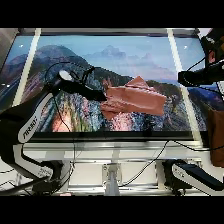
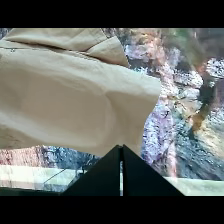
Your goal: Fold the clothes and pants, and hang the long-sleeved shirts on hangers.
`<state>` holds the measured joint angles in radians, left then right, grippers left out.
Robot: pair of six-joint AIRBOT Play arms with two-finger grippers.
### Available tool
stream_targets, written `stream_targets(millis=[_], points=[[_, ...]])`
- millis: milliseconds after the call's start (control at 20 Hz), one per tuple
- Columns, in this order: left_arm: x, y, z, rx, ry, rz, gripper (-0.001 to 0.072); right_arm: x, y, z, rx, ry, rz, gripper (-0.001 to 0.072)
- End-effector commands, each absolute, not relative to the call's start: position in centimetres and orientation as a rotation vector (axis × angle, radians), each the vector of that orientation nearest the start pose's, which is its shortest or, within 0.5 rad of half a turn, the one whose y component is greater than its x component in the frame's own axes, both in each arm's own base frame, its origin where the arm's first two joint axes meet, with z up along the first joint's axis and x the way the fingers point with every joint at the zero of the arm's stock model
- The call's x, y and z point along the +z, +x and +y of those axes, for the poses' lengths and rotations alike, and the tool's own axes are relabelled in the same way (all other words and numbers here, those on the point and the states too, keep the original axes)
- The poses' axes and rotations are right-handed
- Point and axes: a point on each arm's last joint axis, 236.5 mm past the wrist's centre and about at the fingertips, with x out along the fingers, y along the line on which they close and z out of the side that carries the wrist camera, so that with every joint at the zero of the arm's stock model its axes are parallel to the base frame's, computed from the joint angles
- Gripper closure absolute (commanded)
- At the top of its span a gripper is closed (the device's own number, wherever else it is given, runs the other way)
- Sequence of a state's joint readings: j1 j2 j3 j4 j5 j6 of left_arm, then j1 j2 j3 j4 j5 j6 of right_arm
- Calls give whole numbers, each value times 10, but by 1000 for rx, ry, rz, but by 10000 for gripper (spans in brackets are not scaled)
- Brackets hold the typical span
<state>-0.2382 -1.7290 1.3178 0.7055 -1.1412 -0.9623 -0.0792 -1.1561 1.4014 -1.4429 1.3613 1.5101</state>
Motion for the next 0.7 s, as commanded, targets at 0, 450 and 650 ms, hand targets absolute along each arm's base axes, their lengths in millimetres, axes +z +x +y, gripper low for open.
stream_targets(millis=[0,450,650], points=[[-65,408,-260,-909,-198,1226,75,132,383,0,61,85,1086,702],[-78,427,-268,-881,-140,1141,76,136,388,4,71,97,1060,702],[-94,424,-287,-892,-98,1131,75,136,388,5,76,102,1060,701]])
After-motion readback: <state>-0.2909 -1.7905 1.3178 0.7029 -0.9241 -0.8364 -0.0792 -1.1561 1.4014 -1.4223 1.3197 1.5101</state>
